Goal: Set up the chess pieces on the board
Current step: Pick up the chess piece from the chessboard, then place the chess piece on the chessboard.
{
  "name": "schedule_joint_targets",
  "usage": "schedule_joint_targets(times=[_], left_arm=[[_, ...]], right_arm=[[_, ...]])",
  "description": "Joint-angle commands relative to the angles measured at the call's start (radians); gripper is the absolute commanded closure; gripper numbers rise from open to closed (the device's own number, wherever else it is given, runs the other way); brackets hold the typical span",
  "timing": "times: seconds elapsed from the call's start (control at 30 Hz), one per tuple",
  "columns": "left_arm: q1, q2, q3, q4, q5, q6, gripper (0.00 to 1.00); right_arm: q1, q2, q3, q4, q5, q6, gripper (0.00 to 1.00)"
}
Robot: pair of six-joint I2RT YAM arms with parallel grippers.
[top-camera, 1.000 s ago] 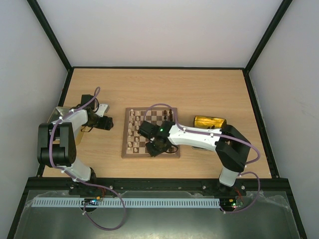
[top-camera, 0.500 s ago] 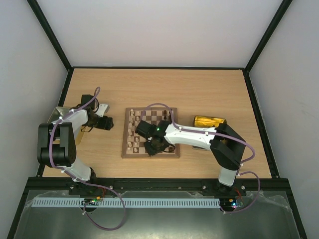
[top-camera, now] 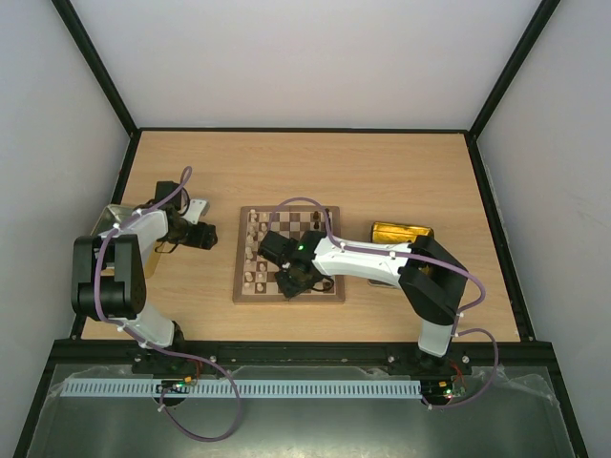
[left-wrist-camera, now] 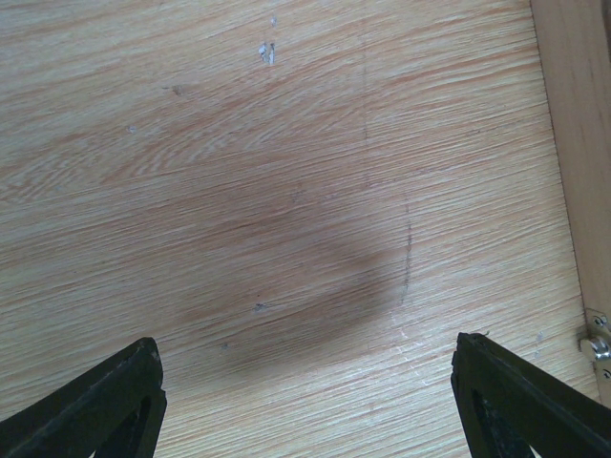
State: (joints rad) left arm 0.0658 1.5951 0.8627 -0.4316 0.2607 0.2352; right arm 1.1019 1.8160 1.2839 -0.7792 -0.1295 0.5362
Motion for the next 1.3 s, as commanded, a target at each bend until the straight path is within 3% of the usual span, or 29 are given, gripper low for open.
schedule_joint_targets(times=[0.0,0.43,1.27], left_arm=[[-0.001,-0.009,-0.008,0.001,0.010,0.004,0.18],[-0.001,-0.007,-0.008,0.001,0.011,0.005,0.18],[0.001,-0.015,-0.010,-0.001,0.048,0.015,0.18]], right_arm=[[0.002,0.019,0.020,-0.017,0.028,-0.012,0.91],[-0.037,0.012,0.059,-0.055,0.100,-0.018,0.95],[-0.259,0.104,0.196,-0.081,0.181,0.003,0.98]])
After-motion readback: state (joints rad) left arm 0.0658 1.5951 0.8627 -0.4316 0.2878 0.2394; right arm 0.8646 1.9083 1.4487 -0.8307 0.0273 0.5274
